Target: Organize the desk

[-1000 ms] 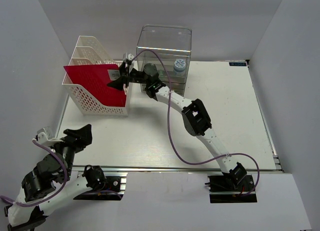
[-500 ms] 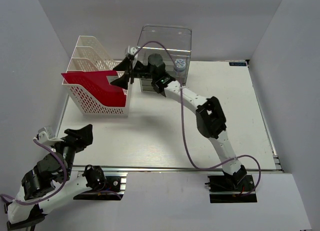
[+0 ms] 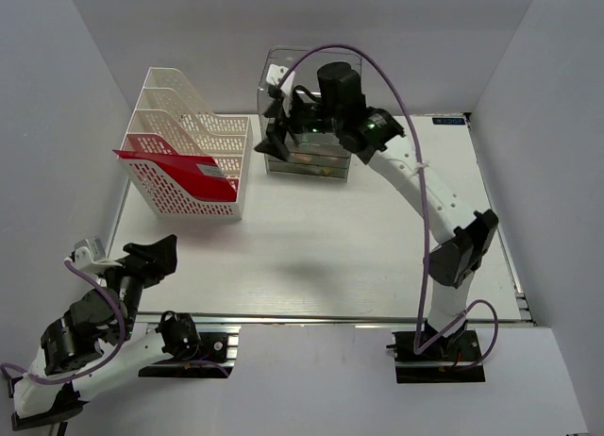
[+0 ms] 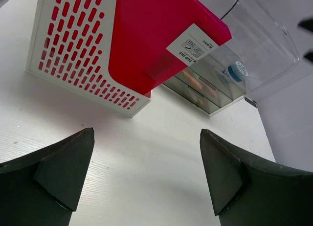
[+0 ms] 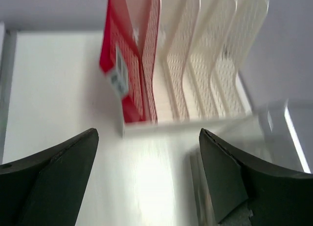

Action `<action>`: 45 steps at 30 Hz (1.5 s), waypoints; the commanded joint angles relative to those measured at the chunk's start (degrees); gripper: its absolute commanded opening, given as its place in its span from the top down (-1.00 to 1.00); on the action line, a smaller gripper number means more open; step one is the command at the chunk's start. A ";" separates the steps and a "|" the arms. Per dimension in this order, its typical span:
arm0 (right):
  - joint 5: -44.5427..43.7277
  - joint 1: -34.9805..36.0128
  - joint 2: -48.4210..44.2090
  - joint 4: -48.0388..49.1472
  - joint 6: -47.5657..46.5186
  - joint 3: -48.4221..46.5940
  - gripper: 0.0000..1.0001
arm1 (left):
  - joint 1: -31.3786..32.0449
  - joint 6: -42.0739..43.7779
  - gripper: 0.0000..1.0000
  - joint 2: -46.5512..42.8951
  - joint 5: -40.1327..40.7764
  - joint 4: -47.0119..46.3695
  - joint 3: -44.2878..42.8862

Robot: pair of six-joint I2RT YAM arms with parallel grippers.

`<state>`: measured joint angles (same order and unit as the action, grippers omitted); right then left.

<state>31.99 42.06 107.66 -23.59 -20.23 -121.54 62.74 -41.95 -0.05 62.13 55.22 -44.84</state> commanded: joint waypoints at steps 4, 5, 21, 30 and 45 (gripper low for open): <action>-10.44 -2.95 -20.59 -27.11 -14.30 16.48 -0.78 | 2.03 2.74 -0.96 -5.57 -1.22 -3.45 0.72; -14.28 -2.95 -22.82 -27.47 -15.44 18.51 -0.78 | 2.03 3.71 -0.96 -5.57 -1.66 -4.15 1.07; -26.37 -16.31 -51.49 -25.28 -10.90 58.59 -0.78 | 3.79 24.98 -0.96 26.04 -20.46 -14.62 -6.73; -15.20 -24.05 -52.63 -12.91 9.38 67.82 -0.78 | 1.60 33.51 -0.96 54.89 -43.56 -18.56 -16.68; -30.49 -27.29 -60.99 2.93 11.53 78.64 -0.78 | -28.41 34.40 -0.96 76.15 -87.13 -36.67 -23.54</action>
<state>3.79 15.68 47.51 -26.26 -9.19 -43.88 42.17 -5.93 75.75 -10.70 24.93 -65.17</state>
